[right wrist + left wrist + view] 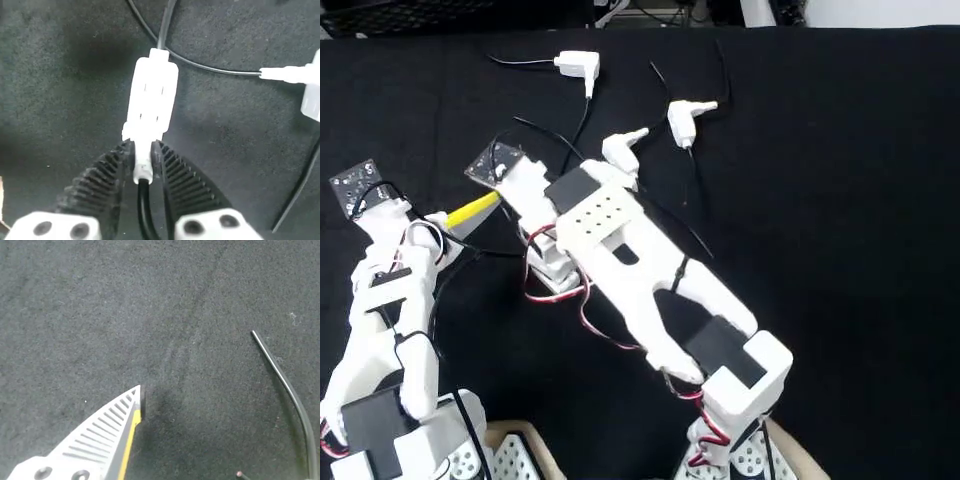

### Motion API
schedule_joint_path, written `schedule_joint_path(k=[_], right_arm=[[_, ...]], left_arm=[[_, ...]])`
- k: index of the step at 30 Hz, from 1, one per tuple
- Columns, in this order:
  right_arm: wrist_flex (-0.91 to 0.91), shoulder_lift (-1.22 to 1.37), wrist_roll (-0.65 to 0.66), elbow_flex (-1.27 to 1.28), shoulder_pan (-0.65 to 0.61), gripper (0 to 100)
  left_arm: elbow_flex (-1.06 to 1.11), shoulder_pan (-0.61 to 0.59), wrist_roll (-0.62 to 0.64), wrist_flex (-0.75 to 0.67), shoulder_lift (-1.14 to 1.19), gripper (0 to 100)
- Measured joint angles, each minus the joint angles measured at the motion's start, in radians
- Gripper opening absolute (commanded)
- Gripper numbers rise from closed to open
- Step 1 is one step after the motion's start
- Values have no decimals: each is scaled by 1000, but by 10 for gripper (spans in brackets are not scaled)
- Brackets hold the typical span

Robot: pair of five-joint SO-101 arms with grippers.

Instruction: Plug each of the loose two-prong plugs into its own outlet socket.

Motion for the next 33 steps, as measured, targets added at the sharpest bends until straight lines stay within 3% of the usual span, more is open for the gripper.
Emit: schedule_joint_path(k=[33], right_arm=[[-43,0,40,26,20,11]], left_arm=[[0,0,0,0,0,620]])
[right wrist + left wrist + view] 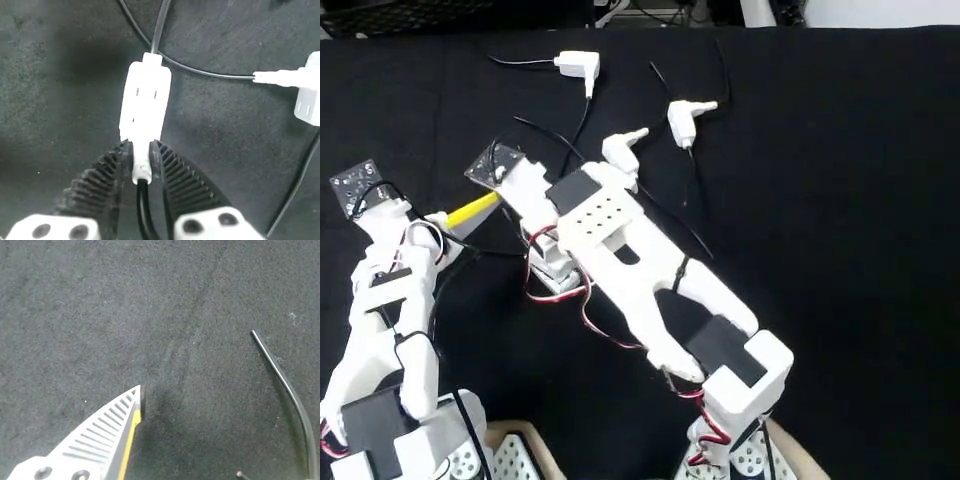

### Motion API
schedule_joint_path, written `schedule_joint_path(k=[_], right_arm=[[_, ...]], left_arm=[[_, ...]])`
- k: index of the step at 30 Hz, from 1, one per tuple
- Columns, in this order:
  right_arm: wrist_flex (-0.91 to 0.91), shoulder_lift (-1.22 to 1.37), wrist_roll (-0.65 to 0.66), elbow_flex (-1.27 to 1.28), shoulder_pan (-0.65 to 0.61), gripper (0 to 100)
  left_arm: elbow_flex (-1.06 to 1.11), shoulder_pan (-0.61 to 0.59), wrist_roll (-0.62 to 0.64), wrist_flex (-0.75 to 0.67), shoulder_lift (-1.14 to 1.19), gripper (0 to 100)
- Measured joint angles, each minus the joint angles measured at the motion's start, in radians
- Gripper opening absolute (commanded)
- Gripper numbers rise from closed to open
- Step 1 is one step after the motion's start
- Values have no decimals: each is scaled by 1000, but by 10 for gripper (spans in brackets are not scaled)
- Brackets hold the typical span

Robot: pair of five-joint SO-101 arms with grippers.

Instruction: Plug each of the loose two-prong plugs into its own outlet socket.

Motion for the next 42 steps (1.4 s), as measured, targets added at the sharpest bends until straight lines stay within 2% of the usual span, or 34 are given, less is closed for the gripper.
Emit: schedule_joint_path(k=[17,33,42], right_arm=[[-5,-3,8,57,0,11],[-80,51,8,77,0,11],[-115,72,-40,80,-32,11]], left_arm=[[0,0,0,0,0,620],[0,0,0,0,0,620],[0,0,0,0,0,620]])
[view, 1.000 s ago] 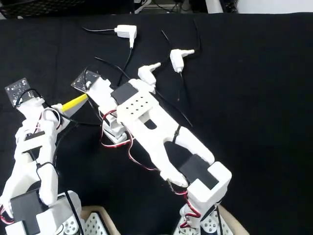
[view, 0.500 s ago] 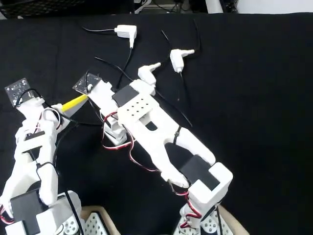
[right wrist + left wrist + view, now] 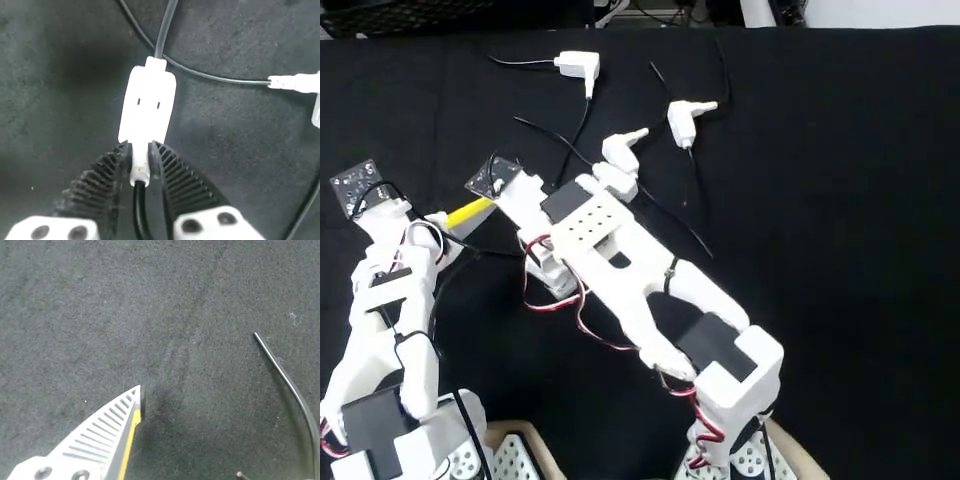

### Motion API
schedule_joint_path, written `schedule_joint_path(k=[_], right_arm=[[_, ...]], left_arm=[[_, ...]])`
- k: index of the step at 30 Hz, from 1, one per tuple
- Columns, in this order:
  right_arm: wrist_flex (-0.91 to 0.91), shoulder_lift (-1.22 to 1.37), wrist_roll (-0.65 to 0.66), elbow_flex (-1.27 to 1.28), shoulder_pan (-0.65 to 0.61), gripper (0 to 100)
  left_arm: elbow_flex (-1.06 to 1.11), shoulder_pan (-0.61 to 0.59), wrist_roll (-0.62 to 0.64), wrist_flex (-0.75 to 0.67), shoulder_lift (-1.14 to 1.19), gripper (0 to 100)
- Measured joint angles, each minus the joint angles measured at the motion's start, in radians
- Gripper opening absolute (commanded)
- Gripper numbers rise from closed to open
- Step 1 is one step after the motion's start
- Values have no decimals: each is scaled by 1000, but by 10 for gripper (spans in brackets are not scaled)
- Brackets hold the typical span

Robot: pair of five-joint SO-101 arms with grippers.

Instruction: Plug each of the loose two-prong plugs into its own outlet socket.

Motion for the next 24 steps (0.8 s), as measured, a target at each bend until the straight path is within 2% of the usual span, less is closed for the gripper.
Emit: schedule_joint_path(k=[15,21,24], right_arm=[[-166,-3,-44,167,-40,18],[-129,14,-44,109,-48,168],[-83,21,-43,35,-38,211]], left_arm=[[0,0,0,0,0,620],[0,0,0,0,0,620],[0,0,0,0,0,620]])
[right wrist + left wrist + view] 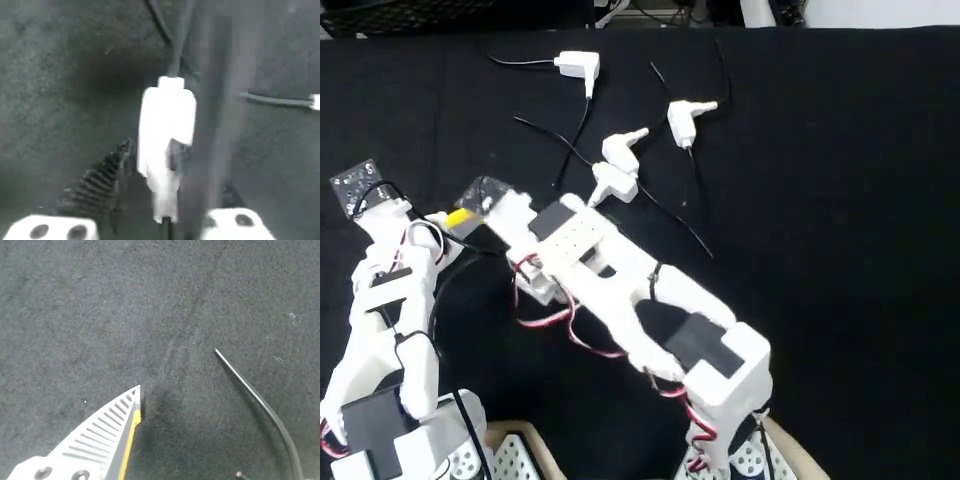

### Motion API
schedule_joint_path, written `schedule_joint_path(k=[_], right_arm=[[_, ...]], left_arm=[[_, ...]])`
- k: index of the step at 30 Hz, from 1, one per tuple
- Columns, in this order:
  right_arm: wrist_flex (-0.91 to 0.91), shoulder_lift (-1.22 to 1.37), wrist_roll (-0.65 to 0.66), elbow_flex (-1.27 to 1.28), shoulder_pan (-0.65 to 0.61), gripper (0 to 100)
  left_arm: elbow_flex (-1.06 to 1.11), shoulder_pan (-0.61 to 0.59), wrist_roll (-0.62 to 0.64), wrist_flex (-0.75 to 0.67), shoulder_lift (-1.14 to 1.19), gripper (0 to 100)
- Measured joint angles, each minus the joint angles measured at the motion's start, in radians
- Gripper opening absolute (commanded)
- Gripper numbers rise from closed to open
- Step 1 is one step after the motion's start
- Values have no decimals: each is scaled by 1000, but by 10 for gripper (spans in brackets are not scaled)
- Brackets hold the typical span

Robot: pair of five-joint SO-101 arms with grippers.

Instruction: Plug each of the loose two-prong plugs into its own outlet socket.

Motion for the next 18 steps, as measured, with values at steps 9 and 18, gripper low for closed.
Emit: schedule_joint_path(k=[9,18], right_arm=[[137,0,3,-222,-6,211],[276,0,35,-250,-6,212]], left_arm=[[0,0,0,0,0,620],[0,0,0,0,0,620]])
